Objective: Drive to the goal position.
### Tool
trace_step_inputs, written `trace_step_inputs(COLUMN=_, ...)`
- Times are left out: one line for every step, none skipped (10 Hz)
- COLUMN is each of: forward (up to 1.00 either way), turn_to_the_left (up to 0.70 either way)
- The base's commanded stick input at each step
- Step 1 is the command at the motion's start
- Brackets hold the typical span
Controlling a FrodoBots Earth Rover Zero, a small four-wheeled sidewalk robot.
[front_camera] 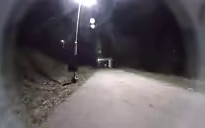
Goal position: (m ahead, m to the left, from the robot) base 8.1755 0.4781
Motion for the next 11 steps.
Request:
trace_step_inputs(forward=0.7, turn_to_the_left=0.1)
trace_step_inputs(forward=0.7, turn_to_the_left=0.1)
trace_step_inputs(forward=0.7, turn_to_the_left=0.09)
trace_step_inputs(forward=0.7, turn_to_the_left=0.01)
trace_step_inputs(forward=0.7, turn_to_the_left=0.0)
trace_step_inputs(forward=0.7, turn_to_the_left=0.0)
trace_step_inputs(forward=0.7, turn_to_the_left=0.0)
trace_step_inputs(forward=0.7, turn_to_the_left=0.0)
trace_step_inputs(forward=0.7, turn_to_the_left=0.0)
trace_step_inputs(forward=0.7, turn_to_the_left=0.0)
trace_step_inputs(forward=0.7, turn_to_the_left=0.0)
